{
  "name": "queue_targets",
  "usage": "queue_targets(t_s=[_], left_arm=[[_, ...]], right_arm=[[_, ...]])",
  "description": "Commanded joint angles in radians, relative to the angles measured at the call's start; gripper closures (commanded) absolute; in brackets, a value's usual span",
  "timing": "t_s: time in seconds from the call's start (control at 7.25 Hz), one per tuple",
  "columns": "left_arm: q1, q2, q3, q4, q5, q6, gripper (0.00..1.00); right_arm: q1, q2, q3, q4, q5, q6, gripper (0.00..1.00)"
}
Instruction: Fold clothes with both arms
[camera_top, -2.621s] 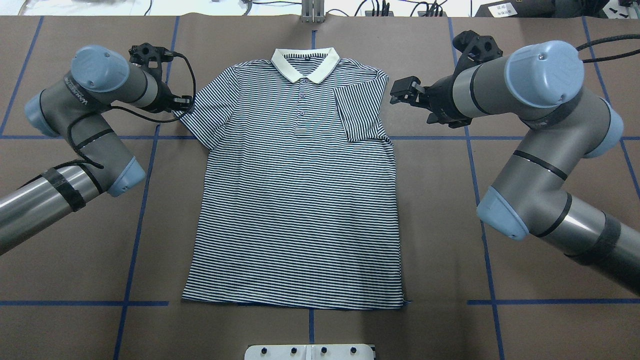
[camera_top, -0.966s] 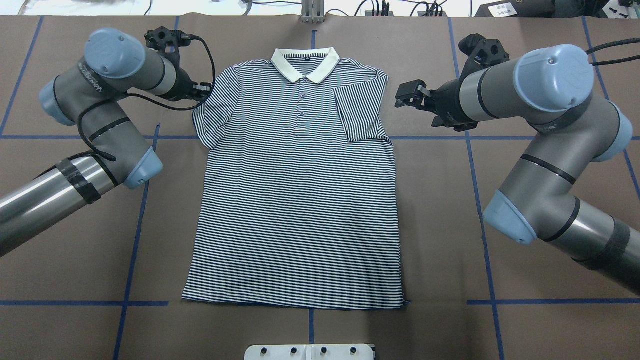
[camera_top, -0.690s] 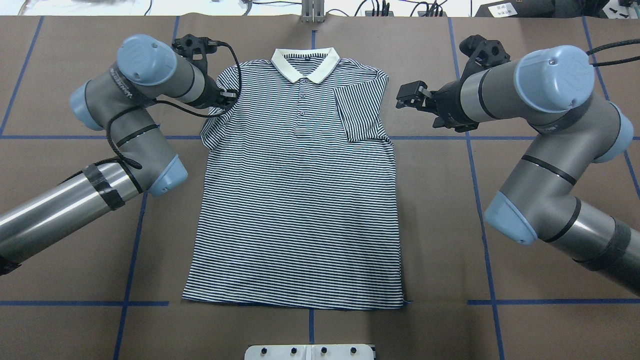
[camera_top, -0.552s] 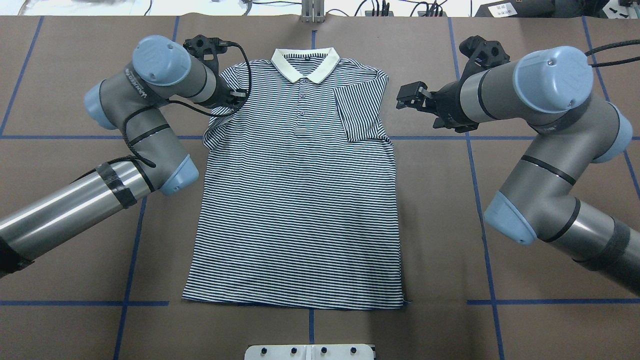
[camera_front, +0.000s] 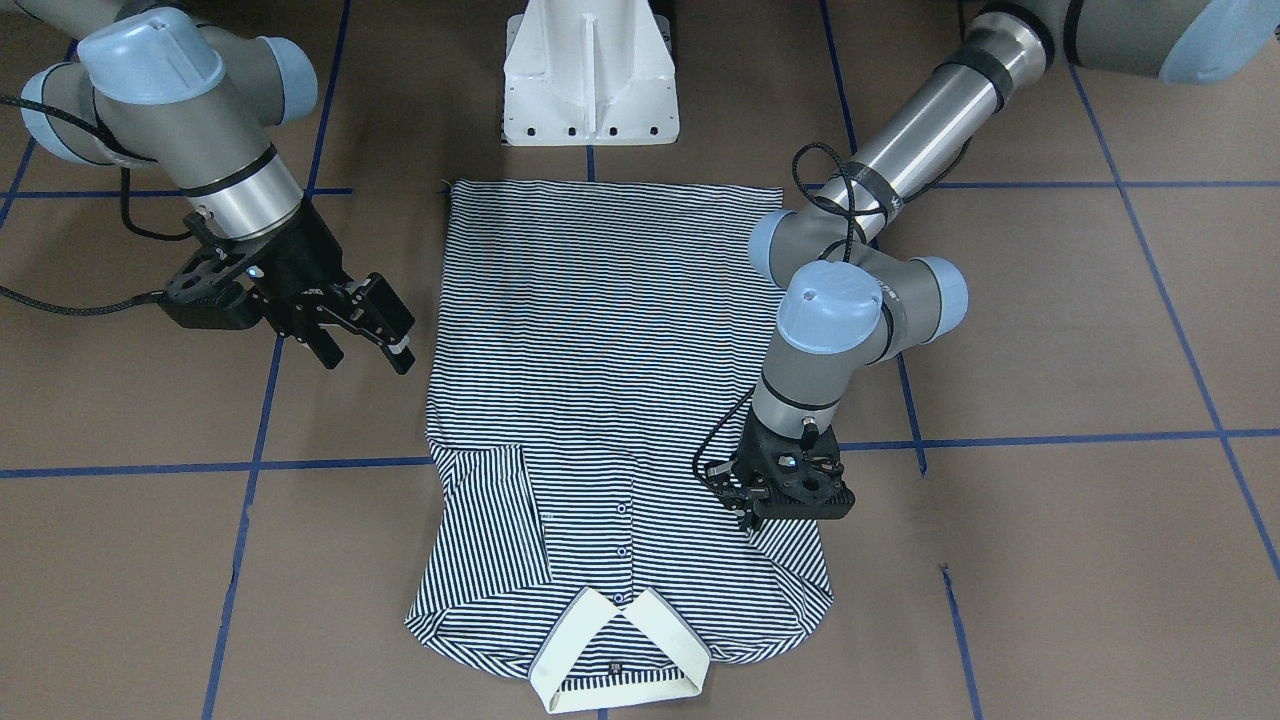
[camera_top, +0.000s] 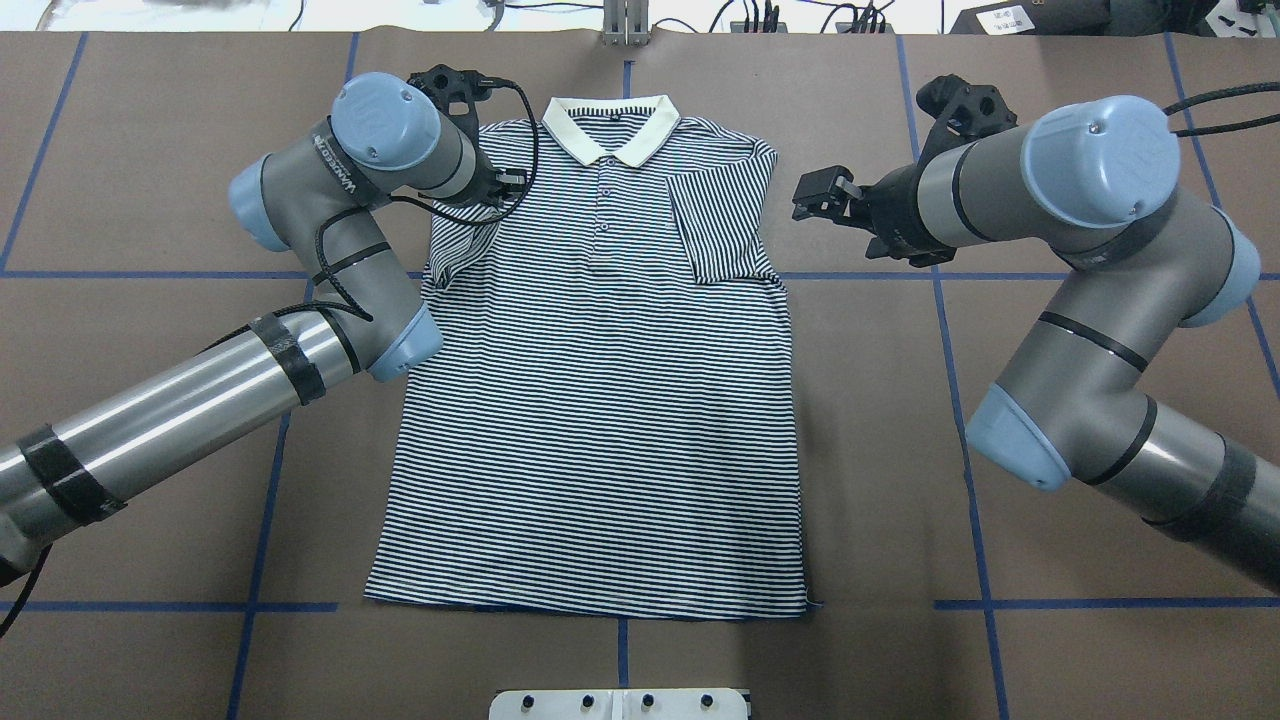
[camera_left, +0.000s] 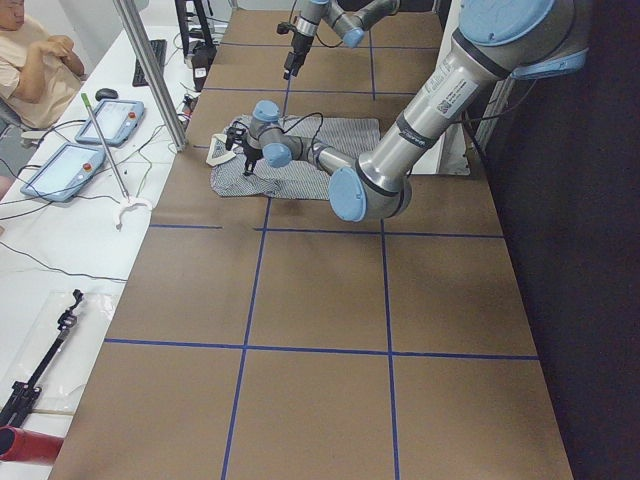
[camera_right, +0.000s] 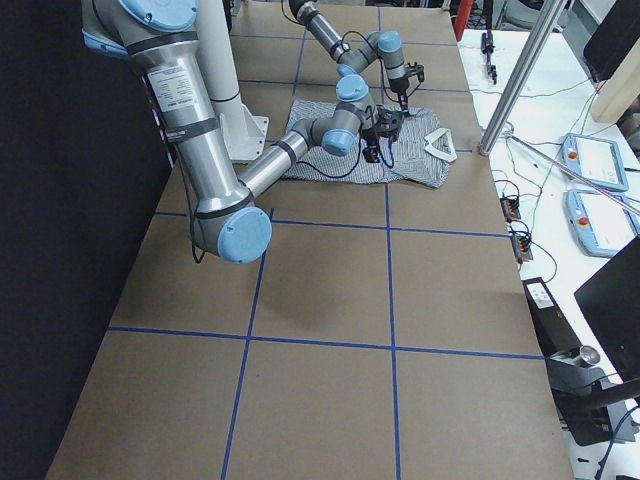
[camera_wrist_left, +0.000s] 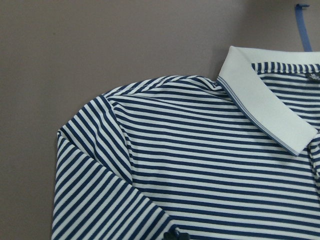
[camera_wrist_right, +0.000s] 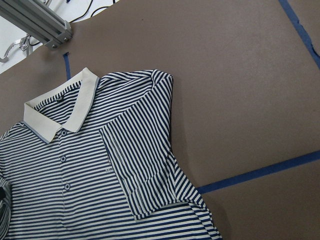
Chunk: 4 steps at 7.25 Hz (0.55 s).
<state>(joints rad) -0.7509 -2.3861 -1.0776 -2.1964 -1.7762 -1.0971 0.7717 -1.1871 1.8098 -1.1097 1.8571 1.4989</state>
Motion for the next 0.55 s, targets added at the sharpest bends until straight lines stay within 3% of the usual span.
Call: queue_targets(t_s=[0.0,0.14,0.28,0.41], left_arm=[[0.002,0.045,-0.09,-0.034,-0.003,-0.004,0.31],[0.028,0.168,-0.315,-0.02,-0.012,-0.026,0.29],[0.05,0.295,-0.475,-0.016,-0.023,-0.044,0.27],[0.054,0.394,-0.625,0.038,-0.044,-0.087,0.2]], right_arm=[[-0.009,0.012,-0.015,-0.002,-0.01,-0.003,0.0],[-0.018,0.03,0.015,-0.016,-0.01,0.039,0.0],[-0.058,0.029,0.048,-0.034,-0.015,0.158,0.0],[-0.174,0.018,0.068,-0.045,-0.121,0.185,0.0]])
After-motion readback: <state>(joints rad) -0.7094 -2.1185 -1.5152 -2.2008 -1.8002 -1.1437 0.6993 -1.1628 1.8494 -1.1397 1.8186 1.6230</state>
